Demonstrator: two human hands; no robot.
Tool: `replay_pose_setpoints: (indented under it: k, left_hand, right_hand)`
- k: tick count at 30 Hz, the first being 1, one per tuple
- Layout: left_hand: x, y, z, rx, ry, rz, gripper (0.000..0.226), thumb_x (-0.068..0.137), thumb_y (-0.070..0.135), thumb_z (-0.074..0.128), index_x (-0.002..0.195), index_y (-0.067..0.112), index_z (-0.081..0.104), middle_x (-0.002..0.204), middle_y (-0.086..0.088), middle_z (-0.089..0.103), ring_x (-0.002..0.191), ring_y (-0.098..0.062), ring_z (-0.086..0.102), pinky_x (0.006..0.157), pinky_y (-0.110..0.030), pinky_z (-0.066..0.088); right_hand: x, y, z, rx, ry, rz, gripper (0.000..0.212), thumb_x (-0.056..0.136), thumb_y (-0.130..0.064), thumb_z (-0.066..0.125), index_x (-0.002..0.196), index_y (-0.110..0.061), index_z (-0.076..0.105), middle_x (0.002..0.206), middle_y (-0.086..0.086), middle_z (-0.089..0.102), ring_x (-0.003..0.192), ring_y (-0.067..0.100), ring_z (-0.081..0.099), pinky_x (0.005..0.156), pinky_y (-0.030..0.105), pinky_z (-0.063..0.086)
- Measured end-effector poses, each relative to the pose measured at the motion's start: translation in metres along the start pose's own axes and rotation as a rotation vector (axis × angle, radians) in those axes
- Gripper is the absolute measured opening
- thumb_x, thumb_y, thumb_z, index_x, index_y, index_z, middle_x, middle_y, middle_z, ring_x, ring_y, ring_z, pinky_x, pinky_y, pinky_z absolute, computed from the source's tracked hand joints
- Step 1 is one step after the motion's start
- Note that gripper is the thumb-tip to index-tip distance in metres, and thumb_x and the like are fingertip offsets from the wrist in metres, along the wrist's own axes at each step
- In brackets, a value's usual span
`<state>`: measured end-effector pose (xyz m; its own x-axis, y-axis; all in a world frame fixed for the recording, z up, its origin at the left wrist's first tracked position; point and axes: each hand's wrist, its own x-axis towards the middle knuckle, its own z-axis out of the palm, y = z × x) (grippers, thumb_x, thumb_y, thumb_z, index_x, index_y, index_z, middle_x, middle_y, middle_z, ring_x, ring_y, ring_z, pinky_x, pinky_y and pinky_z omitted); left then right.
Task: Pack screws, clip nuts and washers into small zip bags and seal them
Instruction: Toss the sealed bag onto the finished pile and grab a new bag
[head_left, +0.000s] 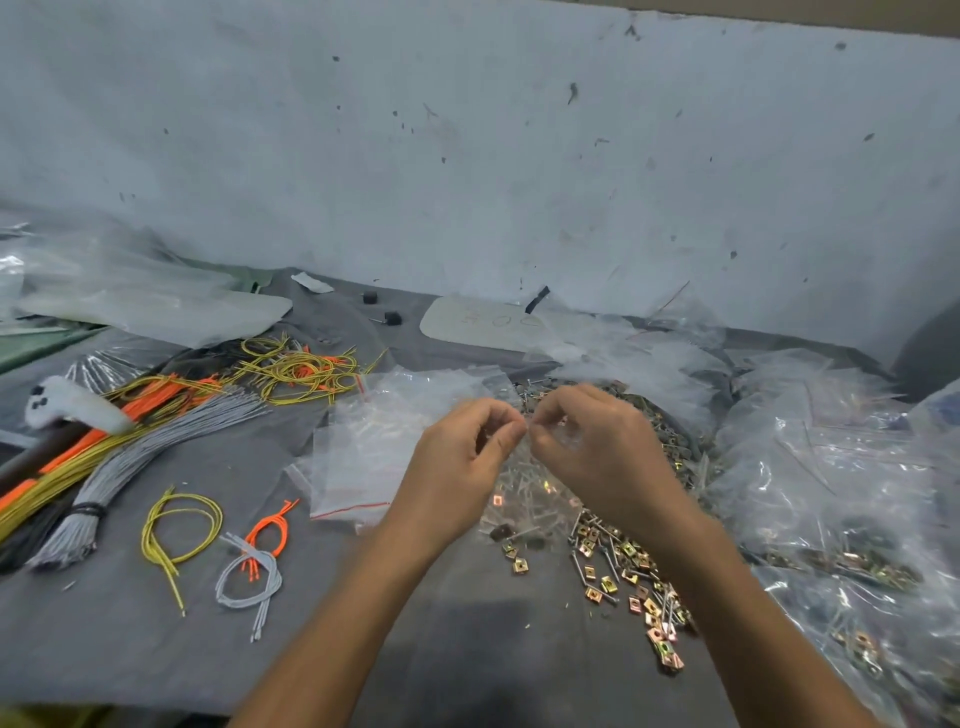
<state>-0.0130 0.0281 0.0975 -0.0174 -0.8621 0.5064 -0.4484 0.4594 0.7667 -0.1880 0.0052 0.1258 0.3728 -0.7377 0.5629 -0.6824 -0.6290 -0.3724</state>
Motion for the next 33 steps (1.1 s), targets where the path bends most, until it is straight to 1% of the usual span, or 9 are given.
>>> replay_pose_setpoints:
  k: [7,13,17,21,24,26,29,31,33]
  left_hand:
    - [-0.001,0.001,0.004,-0.094,-0.045,-0.011,0.008,0.099,0.028,0.062,0.095,0.025,0.068,0.078,0.013,0.062,0.068,-0.007,0.053,0.063,-0.020,0.042]
    - [-0.001,0.002,-0.004,-0.031,-0.049,0.028,0.007,0.099,0.026,0.062,0.095,0.027,0.067,0.076,0.010,0.061,0.065,-0.008,0.052,0.061,-0.021,0.043]
    - [0.002,0.003,-0.011,-0.055,-0.018,0.014,0.009,0.099,0.024,0.061,0.092,0.027,0.066,0.079,0.006,0.062,0.068,-0.016,0.054,0.063,-0.027,0.044]
    - [0.004,0.009,-0.006,-0.040,-0.018,0.033,0.009,0.098,0.022,0.062,0.091,0.026,0.065,0.082,0.010,0.063,0.068,-0.010,0.055,0.063,-0.023,0.046]
    - [0.005,0.010,0.000,-0.071,-0.035,0.021,0.009,0.098,0.020,0.061,0.091,0.026,0.065,0.083,0.012,0.062,0.061,-0.012,0.060,0.054,-0.022,0.050]
    - [0.007,0.011,0.005,-0.120,-0.041,0.005,0.013,0.098,0.018,0.061,0.090,0.026,0.064,0.080,0.014,0.061,0.063,-0.019,0.064,0.050,-0.015,0.048]
    - [0.011,0.017,0.013,-0.160,-0.052,0.013,0.012,0.099,0.019,0.059,0.089,0.026,0.062,0.079,0.012,0.059,0.068,-0.021,0.065,0.052,-0.012,0.049]
    - [0.015,0.023,0.019,-0.203,-0.083,0.028,0.009,0.099,0.021,0.058,0.091,0.024,0.062,0.081,0.003,0.057,0.068,-0.020,0.062,0.056,-0.020,0.056]
    - [0.017,0.029,0.028,-0.250,-0.148,0.036,0.008,0.099,0.018,0.057,0.093,0.021,0.062,0.081,-0.002,0.059,0.070,-0.019,0.062,0.060,-0.030,0.059]
  right_hand:
    - [-0.004,0.004,-0.001,-0.067,0.003,-0.053,0.019,0.086,-0.046,0.050,0.086,-0.031,0.061,0.081,-0.023,0.054,0.075,0.003,0.051,0.071,0.025,0.039]
    - [-0.012,0.015,-0.008,-0.001,0.046,-0.024,0.017,0.082,-0.043,0.054,0.083,-0.030,0.064,0.082,-0.018,0.061,0.077,0.004,0.057,0.068,0.027,0.049]
    - [-0.019,0.033,-0.021,-0.002,0.064,0.027,0.016,0.084,-0.045,0.052,0.081,-0.032,0.062,0.079,-0.021,0.060,0.075,-0.002,0.057,0.067,0.025,0.049]
    - [-0.031,0.040,-0.034,0.025,0.052,0.081,0.007,0.087,-0.045,0.053,0.085,-0.040,0.058,0.080,-0.023,0.059,0.075,-0.004,0.056,0.069,0.023,0.049]
    - [-0.046,0.041,-0.041,0.105,0.039,0.127,0.005,0.090,-0.041,0.059,0.085,-0.041,0.058,0.080,-0.018,0.061,0.073,0.003,0.059,0.068,0.028,0.055]
    - [-0.055,0.042,-0.041,0.134,0.055,0.157,0.009,0.092,-0.040,0.063,0.084,-0.036,0.061,0.078,-0.014,0.061,0.071,0.006,0.058,0.062,0.025,0.053]
    - [-0.068,0.043,-0.038,0.244,0.202,0.267,0.016,0.093,-0.039,0.068,0.089,-0.025,0.062,0.078,-0.009,0.061,0.067,0.006,0.056,0.059,0.020,0.048]
    - [-0.079,0.040,-0.033,0.440,0.260,0.416,0.035,0.085,-0.055,0.074,0.107,-0.031,0.060,0.099,-0.013,0.065,0.086,0.002,0.062,0.071,0.023,0.053]
    - [-0.087,0.036,-0.023,0.603,0.146,0.537,0.057,0.074,-0.063,0.080,0.120,-0.040,0.056,0.121,-0.019,0.063,0.110,0.003,0.063,0.084,0.033,0.058]
